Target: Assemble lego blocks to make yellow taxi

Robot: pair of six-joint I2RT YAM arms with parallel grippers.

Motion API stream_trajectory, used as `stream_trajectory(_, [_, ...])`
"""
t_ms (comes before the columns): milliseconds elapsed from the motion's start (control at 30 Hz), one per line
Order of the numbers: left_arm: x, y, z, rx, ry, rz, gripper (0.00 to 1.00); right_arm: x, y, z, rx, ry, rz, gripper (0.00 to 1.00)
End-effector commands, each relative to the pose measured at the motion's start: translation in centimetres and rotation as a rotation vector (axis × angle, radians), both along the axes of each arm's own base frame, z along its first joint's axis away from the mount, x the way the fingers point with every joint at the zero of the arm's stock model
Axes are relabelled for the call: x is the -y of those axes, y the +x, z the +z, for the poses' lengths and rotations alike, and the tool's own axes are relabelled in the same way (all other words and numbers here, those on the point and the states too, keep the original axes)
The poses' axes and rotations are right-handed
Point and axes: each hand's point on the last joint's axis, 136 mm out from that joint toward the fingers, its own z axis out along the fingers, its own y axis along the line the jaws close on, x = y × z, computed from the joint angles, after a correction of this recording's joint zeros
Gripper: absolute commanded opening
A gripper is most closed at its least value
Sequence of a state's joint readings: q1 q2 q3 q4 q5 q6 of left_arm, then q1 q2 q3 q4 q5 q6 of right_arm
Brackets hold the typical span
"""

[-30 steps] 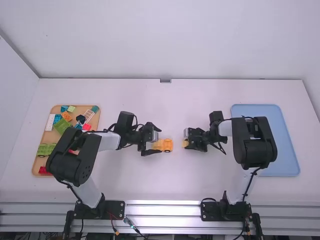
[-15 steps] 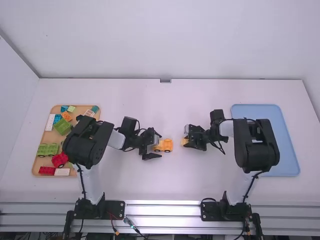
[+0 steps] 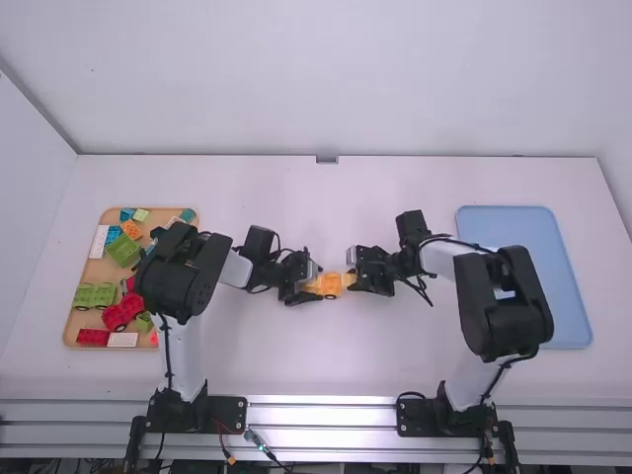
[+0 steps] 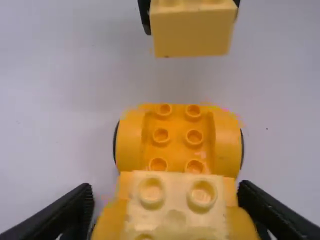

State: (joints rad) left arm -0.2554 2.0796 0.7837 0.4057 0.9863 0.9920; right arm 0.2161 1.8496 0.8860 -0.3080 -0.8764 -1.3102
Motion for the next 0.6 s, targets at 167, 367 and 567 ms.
stream_trajectory(167, [0.5,-0.3,-0.3,-0.001,-0.009,-0.026,0.61,-2.2,1.1,0.7,-0.032,-0.004,-0.083,0.28])
stream_trajectory(367, [0.3,0.8,-0.5,0.021,0.017,0.019,0.56,-3.1,1.3,0.2,-0.003,-0.045,-0.088,0.27])
stream_trajectory(567, [0.2,1.2,-0.6,0.008,0.028,0.048,0.56,-3.3,1.2,0.1,-0.004,-0.046,-0.083,0.27])
